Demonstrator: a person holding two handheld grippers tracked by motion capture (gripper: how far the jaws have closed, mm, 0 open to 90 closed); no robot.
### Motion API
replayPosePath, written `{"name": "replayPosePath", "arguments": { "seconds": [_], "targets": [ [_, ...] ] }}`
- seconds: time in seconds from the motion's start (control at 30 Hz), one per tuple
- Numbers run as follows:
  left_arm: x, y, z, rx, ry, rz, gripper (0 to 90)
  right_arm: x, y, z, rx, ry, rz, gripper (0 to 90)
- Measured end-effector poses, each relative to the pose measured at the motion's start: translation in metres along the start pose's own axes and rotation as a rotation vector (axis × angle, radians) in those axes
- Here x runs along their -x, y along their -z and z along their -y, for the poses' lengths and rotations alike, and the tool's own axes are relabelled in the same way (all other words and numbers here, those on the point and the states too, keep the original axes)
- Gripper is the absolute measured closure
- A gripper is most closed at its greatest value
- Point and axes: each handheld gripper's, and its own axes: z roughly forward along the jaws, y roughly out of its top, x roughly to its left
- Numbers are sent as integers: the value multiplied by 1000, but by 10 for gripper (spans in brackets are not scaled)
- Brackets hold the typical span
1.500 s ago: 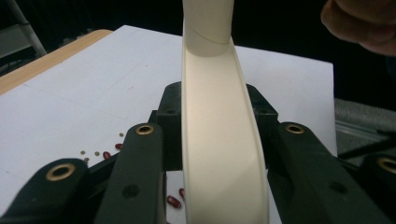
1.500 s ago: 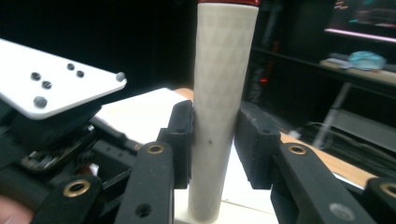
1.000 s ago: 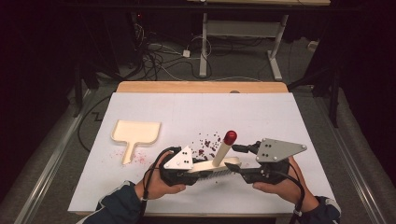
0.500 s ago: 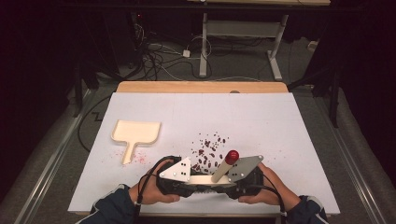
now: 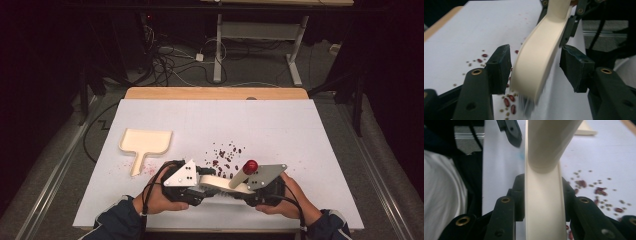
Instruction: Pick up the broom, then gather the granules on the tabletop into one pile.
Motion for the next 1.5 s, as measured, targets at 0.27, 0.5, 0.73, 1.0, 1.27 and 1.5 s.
{"name": "replayPosePath", "arguments": {
  "seconds": [0.27,0.5,0.73,1.0,1.27,1.5],
  "targets": [
    [-10,27,19,20,40,-264,269,19,25,5,32,-92,152,676],
    [-17,54,53,4,116,-429,242,38,48,13,45,-185,314,676],
    [-18,76,87,-28,196,-509,236,55,63,22,50,-266,409,676],
    [-11,81,112,-82,239,-518,230,73,74,45,4,-335,545,676],
    [-9,75,112,-110,230,-517,217,89,75,66,-110,-376,684,676],
    [-12,74,113,-119,238,-521,217,103,66,79,-235,-395,784,676]
  ]
}}
